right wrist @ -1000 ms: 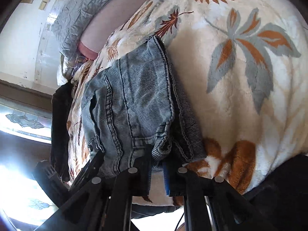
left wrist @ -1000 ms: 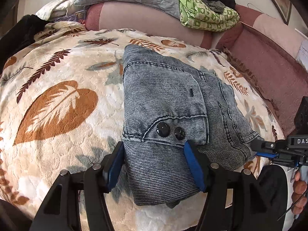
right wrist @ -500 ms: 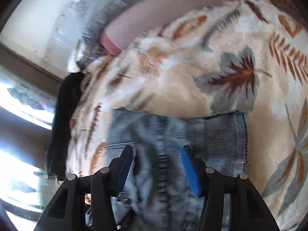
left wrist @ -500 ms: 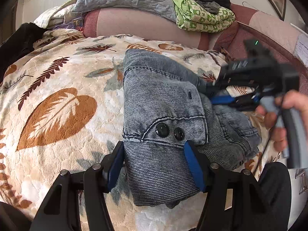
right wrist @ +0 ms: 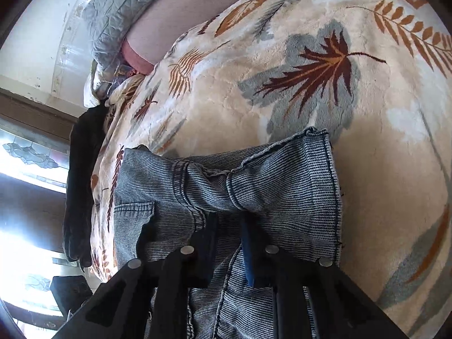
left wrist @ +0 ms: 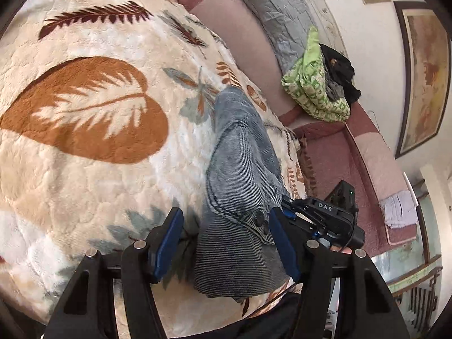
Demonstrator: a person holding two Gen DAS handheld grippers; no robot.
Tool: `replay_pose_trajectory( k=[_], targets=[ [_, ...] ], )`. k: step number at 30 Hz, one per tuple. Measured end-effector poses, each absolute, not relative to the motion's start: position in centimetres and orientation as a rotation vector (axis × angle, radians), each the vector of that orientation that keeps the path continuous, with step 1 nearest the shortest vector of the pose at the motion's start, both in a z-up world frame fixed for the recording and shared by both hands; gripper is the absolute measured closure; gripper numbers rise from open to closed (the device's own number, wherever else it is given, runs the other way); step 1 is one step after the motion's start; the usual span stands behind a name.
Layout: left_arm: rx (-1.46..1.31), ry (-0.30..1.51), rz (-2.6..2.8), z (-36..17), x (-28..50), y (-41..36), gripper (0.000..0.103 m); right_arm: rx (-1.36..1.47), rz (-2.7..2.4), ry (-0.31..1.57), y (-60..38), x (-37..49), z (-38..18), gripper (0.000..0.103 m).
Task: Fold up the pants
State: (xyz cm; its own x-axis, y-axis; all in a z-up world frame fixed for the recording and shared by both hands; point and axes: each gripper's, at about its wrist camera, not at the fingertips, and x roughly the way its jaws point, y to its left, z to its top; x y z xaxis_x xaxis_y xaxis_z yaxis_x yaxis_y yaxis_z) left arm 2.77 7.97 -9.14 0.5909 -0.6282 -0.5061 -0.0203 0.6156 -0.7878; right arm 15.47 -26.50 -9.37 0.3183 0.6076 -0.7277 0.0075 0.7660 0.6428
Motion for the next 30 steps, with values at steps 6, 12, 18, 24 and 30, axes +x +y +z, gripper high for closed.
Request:
replay_pose_trajectory(
  k=[6,12,18,24,30],
  targets=[
    [-0.683,0.969,-0.388,-9.7,3.5,4.5,0.052,0.589,0.404,1.227,-26.1,15.5,-8.6,0.085],
    [-0.597,0.955,-0.361,-9.1,3.5,3.5,0.053,0.293,0.399,1.219,-21.0,17.1,-0.6,0.054],
    [-0.534,0.944,-0.345,-8.8,3.7,3.0,0.053,-0.071,0.481,1.252,-8.8,23.1,1.7,0.024],
    [-0.512,0.935,-0.341,-8.8,3.6,3.0,0.053,-0.348,0.442,1.416,-2.2,26.3,-4.1,0.055],
    [-0.503,0.928,-0.335,-8.8,3.6,3.0,0.053,-0.411,0.382,1.330,-2.9,26.6,-4.6,0.092]
  ],
)
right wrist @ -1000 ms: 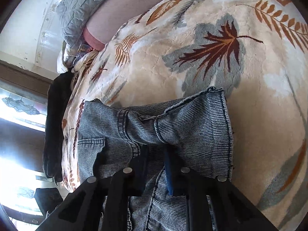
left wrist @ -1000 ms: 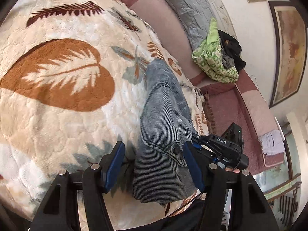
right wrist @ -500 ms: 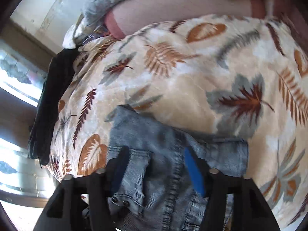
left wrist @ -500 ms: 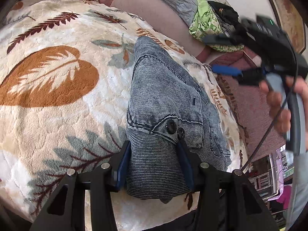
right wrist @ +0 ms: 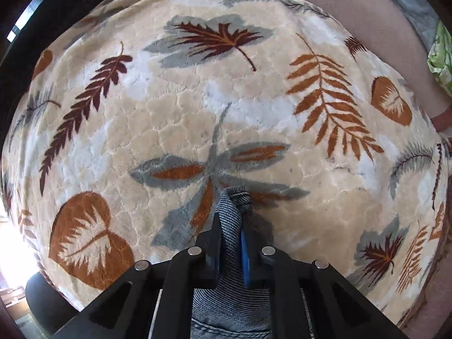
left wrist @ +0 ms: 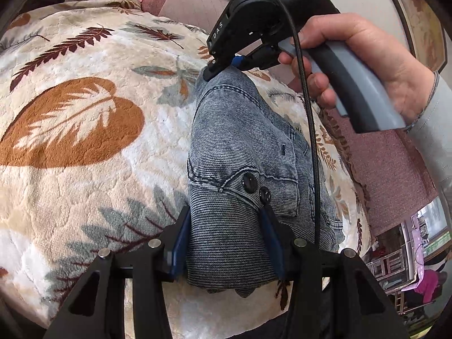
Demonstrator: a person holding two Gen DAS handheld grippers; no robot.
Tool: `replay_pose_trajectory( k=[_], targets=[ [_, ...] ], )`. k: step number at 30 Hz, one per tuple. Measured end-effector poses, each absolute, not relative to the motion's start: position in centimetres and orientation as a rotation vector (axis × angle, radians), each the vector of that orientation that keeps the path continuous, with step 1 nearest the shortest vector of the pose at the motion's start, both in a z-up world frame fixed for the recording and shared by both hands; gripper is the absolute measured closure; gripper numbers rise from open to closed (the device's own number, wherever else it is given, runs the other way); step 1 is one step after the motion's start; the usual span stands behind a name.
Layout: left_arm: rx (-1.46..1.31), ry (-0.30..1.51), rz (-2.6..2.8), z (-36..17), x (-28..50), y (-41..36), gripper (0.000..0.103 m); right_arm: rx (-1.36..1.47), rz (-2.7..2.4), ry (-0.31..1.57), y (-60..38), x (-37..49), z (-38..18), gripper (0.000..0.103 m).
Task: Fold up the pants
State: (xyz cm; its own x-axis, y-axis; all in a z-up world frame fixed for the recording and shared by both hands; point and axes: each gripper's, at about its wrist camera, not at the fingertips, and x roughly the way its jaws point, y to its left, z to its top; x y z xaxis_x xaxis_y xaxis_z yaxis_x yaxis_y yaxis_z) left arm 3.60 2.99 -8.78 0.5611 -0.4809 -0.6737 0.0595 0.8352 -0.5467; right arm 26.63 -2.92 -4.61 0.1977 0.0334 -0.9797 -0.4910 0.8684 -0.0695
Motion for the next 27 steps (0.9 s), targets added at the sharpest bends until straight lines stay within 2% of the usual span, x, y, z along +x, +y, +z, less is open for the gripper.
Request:
replay_pose_trajectory(
  k=[3,6,10,12,14,15,17,18,21,23,24,25,26,27],
  targets=[
    [-0.476,0.920,-0.322,-8.7,3.3,2.7,0.053,-0.467,0.204,1.113,-4.6,27.3,-3.1,0.092],
    [-0.484,0.920,-0.325,-8.8,3.4,2.8,0.053,-0.211,0.295,1.131,-8.0,26.8,-1.1,0.091],
    [-0.477,0.917,-0.320,-8.8,3.3,2.6,0.053,-0.039,0.551,1.161,-8.8,22.1,1.1,0.091],
    [-0.474,0.913,-0.318,-8.8,3.1,2.5,0.053,0.035,0.626,1.243,-8.9,20.8,-0.8,0.090],
    [-0.481,0.907,-0.313,-8.8,3.0,2.5,0.052,-0.020,0.509,1.326,-9.6,20.8,-4.9,0.090],
    [-0.482,0.903,-0.310,-8.8,3.0,2.5,0.051,-0.003,0.442,1.350,-11.0,21.2,-6.7,0.098],
    [-0.487,0.894,-0.312,-8.6,2.5,2.8,0.049,0.194,0.449,1.314,-13.4,20.7,-6.0,0.100],
    [-0.484,0.879,-0.309,-8.3,2.2,3.0,0.048,0.183,0.450,1.267,-13.9,19.7,-4.7,0.093],
    [-0.453,0.817,-0.294,-6.9,1.2,3.6,0.047,0.185,0.463,1.156,-16.4,16.2,-1.8,0.093],
    [-0.478,0.767,-0.298,-5.9,0.6,4.5,0.040,0.236,0.505,1.149,-18.6,14.2,-1.8,0.092],
    [-0.484,0.747,-0.289,-5.6,0.4,4.8,0.035,0.254,0.490,1.156,-19.9,13.3,-2.7,0.088],
    [-0.480,0.751,-0.277,-5.7,0.6,4.9,0.033,0.239,0.446,1.197,-21.1,13.1,-4.5,0.073],
    [-0.469,0.783,-0.276,-6.1,1.1,4.6,0.033,0.240,0.425,1.250,-22.2,12.9,-6.8,0.065],
    [-0.453,0.845,-0.288,-6.9,1.8,4.2,0.033,0.335,0.461,1.235,-23.9,12.6,-7.7,0.066]
  ],
)
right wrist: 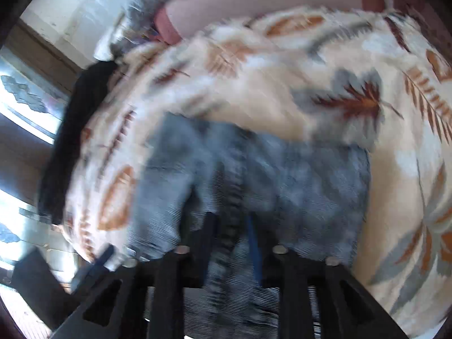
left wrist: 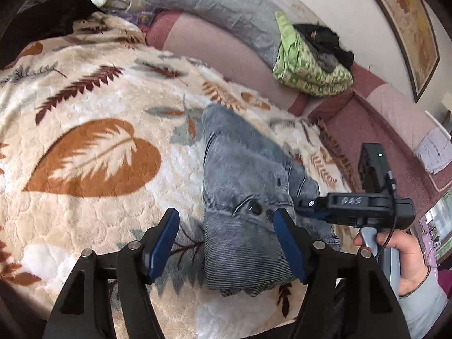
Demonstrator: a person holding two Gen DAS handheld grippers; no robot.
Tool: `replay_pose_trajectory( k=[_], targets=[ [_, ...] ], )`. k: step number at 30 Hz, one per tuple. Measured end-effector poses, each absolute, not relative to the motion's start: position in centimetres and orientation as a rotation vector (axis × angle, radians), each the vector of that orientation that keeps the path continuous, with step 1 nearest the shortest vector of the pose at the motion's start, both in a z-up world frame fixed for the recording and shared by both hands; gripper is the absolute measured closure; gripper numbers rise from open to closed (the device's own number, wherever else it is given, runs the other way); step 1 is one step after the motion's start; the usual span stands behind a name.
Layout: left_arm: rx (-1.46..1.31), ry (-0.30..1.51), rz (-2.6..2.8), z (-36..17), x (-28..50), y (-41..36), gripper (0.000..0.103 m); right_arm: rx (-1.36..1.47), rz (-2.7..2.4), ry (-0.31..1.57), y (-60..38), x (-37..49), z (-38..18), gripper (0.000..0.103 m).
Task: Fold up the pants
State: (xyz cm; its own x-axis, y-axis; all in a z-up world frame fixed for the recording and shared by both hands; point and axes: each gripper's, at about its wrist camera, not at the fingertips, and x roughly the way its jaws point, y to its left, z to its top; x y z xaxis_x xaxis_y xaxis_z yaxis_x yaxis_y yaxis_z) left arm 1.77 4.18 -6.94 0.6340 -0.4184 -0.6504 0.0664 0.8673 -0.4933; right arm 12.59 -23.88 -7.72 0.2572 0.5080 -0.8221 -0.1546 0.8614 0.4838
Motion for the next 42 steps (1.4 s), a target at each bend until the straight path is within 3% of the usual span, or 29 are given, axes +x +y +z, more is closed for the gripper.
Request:
replay_pose_trajectory(
  k=[2,5,6,7,8,10,16,31,42],
  targets=[
    [-0.428,0.927,-0.300,-8.2,2.3,3.3,0.033,0.443,0.465,1.191,-25.5,11.8,-6.9,0.067],
    [-0.374,0.854,-0.267,-6.7,1.3,3.0,0.033,0.410,0.442,1.055,-26.1,9.0,-3.9,0.063],
    [-0.352,0.827,-0.267,-6.1,1.0,2.9,0.033,0.421,0.481,1.041,-26.2,8.1,-3.9,0.055],
    [-0.320,0.826,-0.255,-5.9,0.8,2.6,0.033,0.403,0.482,1.058,-26.2,7.3,-4.5,0.039],
    [-0.287,0.864,-0.247,-6.5,1.2,2.1,0.033,0.359,0.438,1.106,-26.2,7.1,-6.1,0.033],
    [-0.252,0.956,-0.259,-8.0,1.9,1.4,0.031,0.335,0.458,1.090,-26.3,6.5,-7.7,0.034],
    [-0.231,0.893,-0.199,-4.1,1.7,2.8,0.031,0.557,0.481,1.012,-31.0,5.9,-5.1,0.033],
    [-0.132,0.999,-0.007,-4.1,6.5,2.9,0.030,0.775,0.467,1.235,-36.0,9.7,-9.5,0.031],
    [-0.424,1.132,-0.337,-6.8,9.9,3.1,0.030,0.832,0.500,1.338,-34.0,12.8,-11.0,0.024]
  ],
)
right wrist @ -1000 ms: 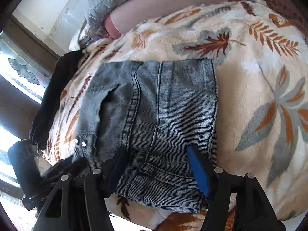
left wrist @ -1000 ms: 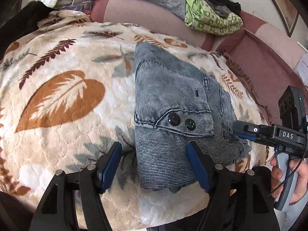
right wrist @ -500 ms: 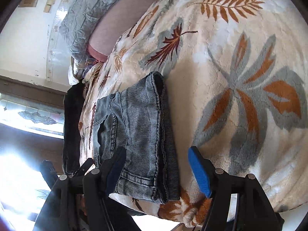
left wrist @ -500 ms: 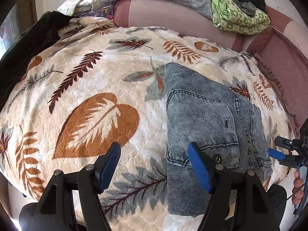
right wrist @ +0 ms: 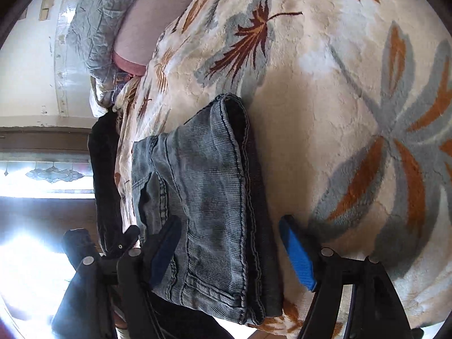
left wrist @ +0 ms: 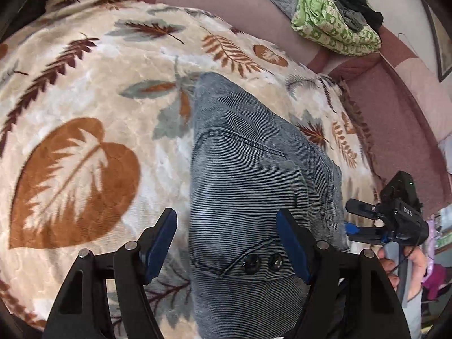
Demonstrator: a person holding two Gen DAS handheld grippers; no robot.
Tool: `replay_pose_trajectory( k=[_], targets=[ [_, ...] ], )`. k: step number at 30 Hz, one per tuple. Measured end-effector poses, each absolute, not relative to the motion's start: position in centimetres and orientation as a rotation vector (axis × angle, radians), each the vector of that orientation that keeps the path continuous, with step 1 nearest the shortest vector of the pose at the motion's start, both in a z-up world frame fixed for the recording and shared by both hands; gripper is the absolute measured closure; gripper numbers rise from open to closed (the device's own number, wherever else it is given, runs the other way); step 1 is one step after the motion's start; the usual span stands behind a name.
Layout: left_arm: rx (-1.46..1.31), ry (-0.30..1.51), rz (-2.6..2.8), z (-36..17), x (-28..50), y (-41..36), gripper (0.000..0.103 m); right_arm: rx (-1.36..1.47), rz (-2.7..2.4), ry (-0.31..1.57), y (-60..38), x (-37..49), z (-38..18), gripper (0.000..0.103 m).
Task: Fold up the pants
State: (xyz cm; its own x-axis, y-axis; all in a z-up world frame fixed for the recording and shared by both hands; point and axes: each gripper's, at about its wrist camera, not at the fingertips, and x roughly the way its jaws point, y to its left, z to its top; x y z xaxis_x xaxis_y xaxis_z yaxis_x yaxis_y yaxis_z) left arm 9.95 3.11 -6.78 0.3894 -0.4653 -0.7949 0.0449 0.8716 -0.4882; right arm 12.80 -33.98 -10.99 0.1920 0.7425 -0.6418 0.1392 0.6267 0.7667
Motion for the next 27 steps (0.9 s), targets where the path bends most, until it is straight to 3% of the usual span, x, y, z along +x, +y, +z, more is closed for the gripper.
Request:
replay_pose_trajectory(
  k=[5,6,7,9,10,16,20,26,27],
  targets=[
    [-0.462,1.155,-0.395,-8.5,11.2,1.8,0.030,0.800,0.531,1.351,-32.2,13.6,-11.2,0.023],
    [-0.465,1.158,-0.389,-8.4,11.3,1.7,0.038,0.767,0.530,1.346,-31.6,13.7,-11.1,0.023],
    [-0.453,1.158,-0.396,-8.2,11.3,1.4,0.058,0.702,0.530,1.342,-30.9,13.6,-10.5,0.035],
    [-0.377,1.138,-0.375,-7.3,11.0,0.8,0.071,0.611,0.548,1.342,-29.2,13.4,-9.6,0.074],
    [-0.347,1.121,-0.372,-6.7,10.9,0.6,0.078,0.560,0.535,1.323,-28.7,13.2,-8.9,0.076],
    [-0.210,0.917,-0.322,-0.4,10.9,0.8,0.080,0.398,0.591,1.121,-25.7,13.8,-1.2,0.078],
    [-0.243,0.879,-0.305,1.6,13.9,2.8,0.080,0.389,0.625,1.052,-24.5,17.0,2.1,0.078],
    [-0.242,0.964,-0.242,-3.2,17.0,3.9,0.077,0.430,0.599,1.156,-22.6,20.7,-3.6,0.077],
    [-0.233,0.993,-0.210,-4.8,17.5,4.0,0.072,0.427,0.581,1.182,-22.2,20.9,-5.2,0.073]
  ],
)
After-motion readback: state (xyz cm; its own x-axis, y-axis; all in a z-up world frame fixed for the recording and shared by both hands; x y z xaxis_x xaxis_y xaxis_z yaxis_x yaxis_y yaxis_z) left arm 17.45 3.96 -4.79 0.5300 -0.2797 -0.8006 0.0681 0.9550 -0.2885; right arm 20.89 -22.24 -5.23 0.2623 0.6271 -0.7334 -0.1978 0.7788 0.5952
